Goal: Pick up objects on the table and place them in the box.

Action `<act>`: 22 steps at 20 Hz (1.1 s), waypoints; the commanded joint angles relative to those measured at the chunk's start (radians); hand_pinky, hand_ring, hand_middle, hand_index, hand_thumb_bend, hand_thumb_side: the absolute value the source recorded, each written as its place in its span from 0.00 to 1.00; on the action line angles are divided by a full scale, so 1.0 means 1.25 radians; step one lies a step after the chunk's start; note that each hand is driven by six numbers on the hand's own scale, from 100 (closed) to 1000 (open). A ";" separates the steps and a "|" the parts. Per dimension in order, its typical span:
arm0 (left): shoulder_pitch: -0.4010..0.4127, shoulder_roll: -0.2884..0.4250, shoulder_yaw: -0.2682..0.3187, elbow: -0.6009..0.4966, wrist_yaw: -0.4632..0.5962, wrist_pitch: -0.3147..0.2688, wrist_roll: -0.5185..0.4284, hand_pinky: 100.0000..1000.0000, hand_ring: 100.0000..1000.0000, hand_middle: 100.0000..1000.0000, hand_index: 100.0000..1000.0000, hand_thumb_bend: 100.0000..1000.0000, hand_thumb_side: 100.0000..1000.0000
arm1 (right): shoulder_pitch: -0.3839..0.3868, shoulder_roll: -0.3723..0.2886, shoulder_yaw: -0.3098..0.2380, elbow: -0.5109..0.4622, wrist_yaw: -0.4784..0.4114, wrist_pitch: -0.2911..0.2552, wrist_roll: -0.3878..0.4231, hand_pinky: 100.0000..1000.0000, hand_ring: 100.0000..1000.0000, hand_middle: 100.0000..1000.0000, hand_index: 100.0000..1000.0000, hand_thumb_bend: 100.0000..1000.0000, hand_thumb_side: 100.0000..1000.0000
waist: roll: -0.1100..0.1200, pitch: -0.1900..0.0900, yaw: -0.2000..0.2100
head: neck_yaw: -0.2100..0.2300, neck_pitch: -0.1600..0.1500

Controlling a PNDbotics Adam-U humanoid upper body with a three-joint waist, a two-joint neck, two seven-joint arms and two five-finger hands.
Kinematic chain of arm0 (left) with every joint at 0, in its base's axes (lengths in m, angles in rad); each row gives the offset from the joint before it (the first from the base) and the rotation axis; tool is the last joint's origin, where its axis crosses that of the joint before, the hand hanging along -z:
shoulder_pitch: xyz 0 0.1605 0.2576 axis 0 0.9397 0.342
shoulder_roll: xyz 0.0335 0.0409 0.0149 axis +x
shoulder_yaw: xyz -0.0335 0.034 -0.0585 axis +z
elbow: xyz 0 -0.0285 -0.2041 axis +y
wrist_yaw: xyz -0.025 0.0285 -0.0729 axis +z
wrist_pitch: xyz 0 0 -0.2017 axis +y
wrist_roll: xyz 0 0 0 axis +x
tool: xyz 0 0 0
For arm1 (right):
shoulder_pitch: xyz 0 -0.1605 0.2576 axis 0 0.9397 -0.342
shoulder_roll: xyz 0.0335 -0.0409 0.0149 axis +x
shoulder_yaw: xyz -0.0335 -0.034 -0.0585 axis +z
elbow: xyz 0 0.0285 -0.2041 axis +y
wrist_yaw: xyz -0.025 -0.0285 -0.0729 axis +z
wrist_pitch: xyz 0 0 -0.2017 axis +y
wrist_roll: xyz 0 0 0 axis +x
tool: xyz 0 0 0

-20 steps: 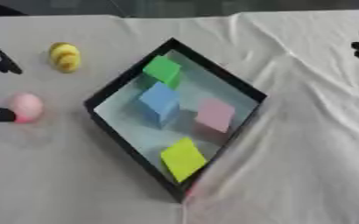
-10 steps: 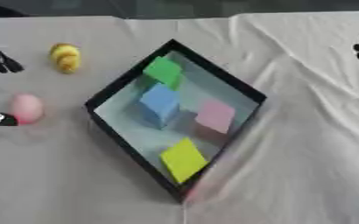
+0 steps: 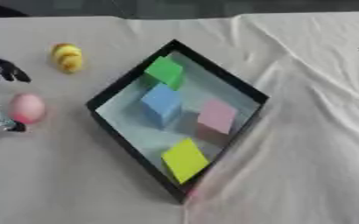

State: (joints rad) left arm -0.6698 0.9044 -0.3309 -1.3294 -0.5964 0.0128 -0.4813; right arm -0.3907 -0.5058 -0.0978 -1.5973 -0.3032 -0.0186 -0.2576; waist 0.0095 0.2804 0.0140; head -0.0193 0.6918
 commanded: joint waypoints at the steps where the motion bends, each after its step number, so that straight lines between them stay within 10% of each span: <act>1: -0.022 0.004 0.002 0.018 -0.033 -0.008 0.022 0.77 0.79 0.75 0.77 0.62 0.15 | -0.007 -0.014 -0.005 -0.015 0.004 0.001 -0.003 0.83 0.72 0.72 0.76 0.00 0.63 | 0.005 -0.020 -0.001 | 0.002 -0.015; 11: -0.041 -0.023 -0.008 0.020 -0.080 -0.069 0.013 0.69 0.72 0.64 0.55 0.44 0.00 | -0.007 -0.012 -0.003 -0.014 0.003 0.000 -0.004 0.83 0.72 0.72 0.76 0.00 0.64 | 0.006 -0.023 -0.003 | -0.003 -0.002; 12: -0.046 -0.025 -0.001 -0.002 -0.075 -0.078 0.016 0.69 0.71 0.63 0.52 0.19 0.37 | -0.006 -0.012 -0.002 -0.014 0.004 0.000 -0.005 0.83 0.72 0.72 0.76 0.00 0.64 | 0.006 -0.024 -0.005 | -0.003 0.001; 13: -0.059 -0.030 0.005 -0.023 -0.065 -0.089 0.024 0.69 0.71 0.63 0.52 0.42 0.00 | -0.005 -0.012 -0.003 -0.014 0.004 0.000 -0.006 0.83 0.72 0.72 0.76 0.00 0.64 | 0.006 -0.026 -0.005 | -0.004 0.004; 22: -0.254 -0.193 -0.080 -0.215 -0.002 -0.184 0.078 0.68 0.65 0.59 0.50 0.28 0.00 | -0.027 -0.015 0.005 -0.022 -0.007 -0.002 0.004 0.83 0.72 0.72 0.76 0.00 0.61 | 0.003 -0.039 -0.010 | -0.001 0.016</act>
State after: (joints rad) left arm -0.9638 0.6736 -0.4255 -1.5567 -0.6071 -0.2072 -0.3806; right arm -0.4094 -0.4984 -0.0900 -1.6011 -0.3059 -0.0195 -0.2575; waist 0.0095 0.2630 0.0013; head -0.0192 0.7110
